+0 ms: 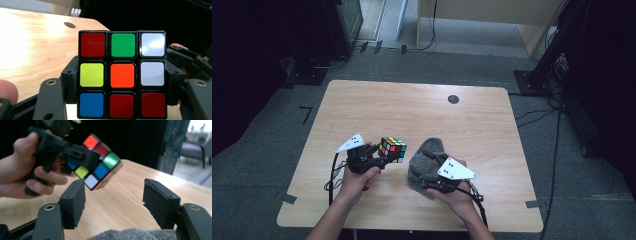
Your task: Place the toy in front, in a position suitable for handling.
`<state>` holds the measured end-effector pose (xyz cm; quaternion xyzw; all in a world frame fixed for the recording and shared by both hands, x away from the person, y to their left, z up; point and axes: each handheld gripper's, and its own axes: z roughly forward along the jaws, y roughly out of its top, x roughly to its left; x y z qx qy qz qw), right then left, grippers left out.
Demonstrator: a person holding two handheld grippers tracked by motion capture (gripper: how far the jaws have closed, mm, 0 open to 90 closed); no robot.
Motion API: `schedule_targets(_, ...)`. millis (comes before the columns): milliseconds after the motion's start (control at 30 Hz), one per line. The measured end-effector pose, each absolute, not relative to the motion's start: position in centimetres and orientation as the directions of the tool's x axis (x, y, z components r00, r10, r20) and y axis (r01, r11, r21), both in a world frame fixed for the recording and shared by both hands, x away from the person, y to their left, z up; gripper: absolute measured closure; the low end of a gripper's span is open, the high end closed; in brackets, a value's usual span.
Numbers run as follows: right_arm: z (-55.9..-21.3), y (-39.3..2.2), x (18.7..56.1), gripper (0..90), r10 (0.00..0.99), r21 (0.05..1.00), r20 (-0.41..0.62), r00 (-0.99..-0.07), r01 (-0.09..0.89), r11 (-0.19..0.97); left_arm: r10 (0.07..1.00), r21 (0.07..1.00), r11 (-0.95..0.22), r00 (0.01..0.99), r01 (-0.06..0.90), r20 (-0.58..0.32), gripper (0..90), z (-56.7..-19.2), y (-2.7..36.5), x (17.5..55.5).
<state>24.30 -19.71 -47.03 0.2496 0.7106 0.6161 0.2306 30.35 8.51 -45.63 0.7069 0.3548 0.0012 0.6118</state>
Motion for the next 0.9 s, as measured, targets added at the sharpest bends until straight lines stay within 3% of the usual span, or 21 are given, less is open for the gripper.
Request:
schedule_targets(533,-47.9,-17.4,23.2,25.5,0.603,0.941,-0.317,-0.732,-0.165,0.295,0.342,0.793,-0.141,0.781,0.592,-0.522,34.0,-44.9,6.8,30.4)
schedule_targets(700,-48.0,-16.9,23.0,26.5,0.585,0.921,-0.369,-0.722,-0.199,0.335,0.299,0.769,-0.166,0.775,0.617,-0.557,34.0,-45.1,6.4,30.5)
schedule_targets(900,-47.9,-16.6,22.5,34.2,0.56,0.873,-0.471,-0.682,-0.27,0.405,0.292,0.754,-0.175,0.764,0.634,-0.575,33.5,-45.1,6.2,30.5)
